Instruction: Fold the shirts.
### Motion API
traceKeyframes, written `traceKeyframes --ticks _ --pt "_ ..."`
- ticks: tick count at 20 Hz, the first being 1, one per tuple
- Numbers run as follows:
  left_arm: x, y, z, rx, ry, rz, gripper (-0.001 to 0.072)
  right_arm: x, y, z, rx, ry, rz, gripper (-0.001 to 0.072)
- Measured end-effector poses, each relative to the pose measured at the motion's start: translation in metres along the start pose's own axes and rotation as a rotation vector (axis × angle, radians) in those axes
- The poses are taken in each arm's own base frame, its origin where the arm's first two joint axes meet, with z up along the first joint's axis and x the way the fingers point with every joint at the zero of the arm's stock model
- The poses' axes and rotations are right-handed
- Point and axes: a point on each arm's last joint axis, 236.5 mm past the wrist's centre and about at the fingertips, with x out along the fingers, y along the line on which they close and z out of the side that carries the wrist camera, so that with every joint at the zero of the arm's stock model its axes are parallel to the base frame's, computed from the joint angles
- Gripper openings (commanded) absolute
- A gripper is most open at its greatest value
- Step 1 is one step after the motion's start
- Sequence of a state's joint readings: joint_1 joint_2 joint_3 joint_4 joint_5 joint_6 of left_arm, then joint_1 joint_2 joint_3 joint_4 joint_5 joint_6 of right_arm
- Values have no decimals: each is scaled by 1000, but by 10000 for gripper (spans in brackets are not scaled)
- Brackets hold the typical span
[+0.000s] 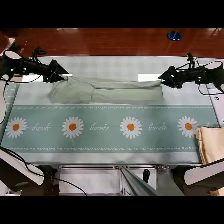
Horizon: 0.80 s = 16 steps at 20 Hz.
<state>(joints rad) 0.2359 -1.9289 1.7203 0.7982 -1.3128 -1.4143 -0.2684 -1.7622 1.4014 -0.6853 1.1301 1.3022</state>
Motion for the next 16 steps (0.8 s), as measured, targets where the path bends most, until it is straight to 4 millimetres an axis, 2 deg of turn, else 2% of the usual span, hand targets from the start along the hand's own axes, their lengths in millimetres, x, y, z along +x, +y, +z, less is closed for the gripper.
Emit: traceKeyframes --ticks 2,4,6,7,10,13,16 --pt "-21 20 0 -6 6 90 507 -24 -11 7 13 -26 -22 415" --pt "-55 35 -4 6 -3 180 507 -50 -32 3 26 -19 -91 415" --pt "-87 38 -4 29 -69 237 507 -68 -58 -5 63 -22 -178 415" --pt "-98 32 -4 43 -120 243 507 -70 -68 -12 87 -13 -202 415" --pt "-112 -1 -16 101 -265 206 507 -54 -79 -19 134 -30 -212 418" --pt "-99 -34 -55 190 -298 165 507 -25 -65 -25 129 -13 -155 420" --pt "-84 -56 -84 258 -291 141 507 0 -56 -30 120 -2 -127 420"
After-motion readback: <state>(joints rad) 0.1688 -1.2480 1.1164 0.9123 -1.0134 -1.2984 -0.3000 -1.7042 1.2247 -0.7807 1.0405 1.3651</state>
